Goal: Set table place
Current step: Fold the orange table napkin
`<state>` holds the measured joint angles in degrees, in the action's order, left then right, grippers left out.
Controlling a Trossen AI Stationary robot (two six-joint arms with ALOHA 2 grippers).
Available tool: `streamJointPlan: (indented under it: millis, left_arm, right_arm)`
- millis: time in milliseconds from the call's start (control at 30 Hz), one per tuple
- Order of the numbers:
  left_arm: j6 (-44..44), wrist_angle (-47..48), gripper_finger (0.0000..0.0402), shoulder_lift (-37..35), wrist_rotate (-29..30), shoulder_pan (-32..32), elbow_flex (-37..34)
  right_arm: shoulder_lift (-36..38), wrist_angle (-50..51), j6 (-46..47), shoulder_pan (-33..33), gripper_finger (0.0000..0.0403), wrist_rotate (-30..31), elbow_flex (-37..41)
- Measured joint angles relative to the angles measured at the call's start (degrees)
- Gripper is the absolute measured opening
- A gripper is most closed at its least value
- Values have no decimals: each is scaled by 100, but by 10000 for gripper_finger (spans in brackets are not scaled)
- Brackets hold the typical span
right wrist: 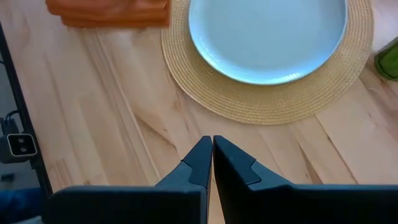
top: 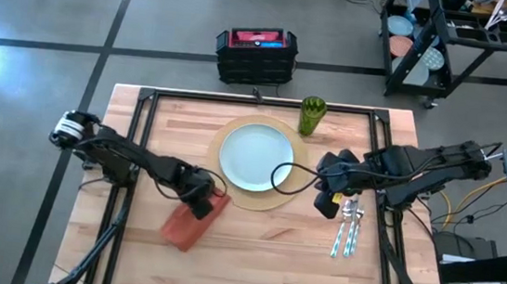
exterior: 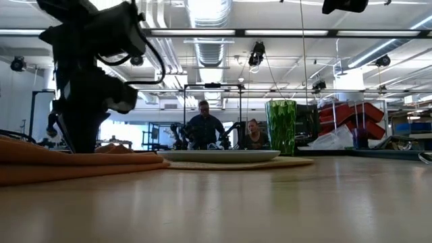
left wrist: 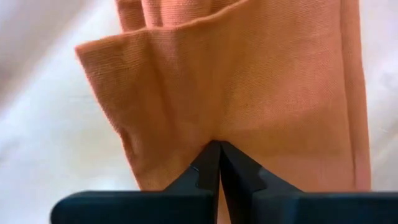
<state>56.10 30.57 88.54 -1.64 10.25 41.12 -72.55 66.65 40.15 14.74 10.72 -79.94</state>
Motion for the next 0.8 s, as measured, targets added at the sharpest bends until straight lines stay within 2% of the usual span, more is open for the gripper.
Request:
streamJointPlan:
  millis: [233, 433, 600, 733, 800]
  left_arm:
    - [460, 127, 0, -1110, 720, -557, -872]
    - [534, 241, 0, -2053, 1329, -1130, -1278]
    - [491, 137, 0, -2713, 1376, -1278, -1056]
    - [207, 203, 0, -3002, 1503, -1232, -426]
    - [11, 317, 0, -3042, 1642, -1190, 9]
  right_arm:
    - [0, -191, 97, 0, 0, 148, 83]
    - [-115, -1001, -70, -13, 0, 146, 829]
    - [-403, -2255, 63, -13, 0, 2, 1861]
    - [-644, -3653, 236, -88, 0, -192, 2609]
    - [-822, -4046, 331, -209, 0, -281, 2867]
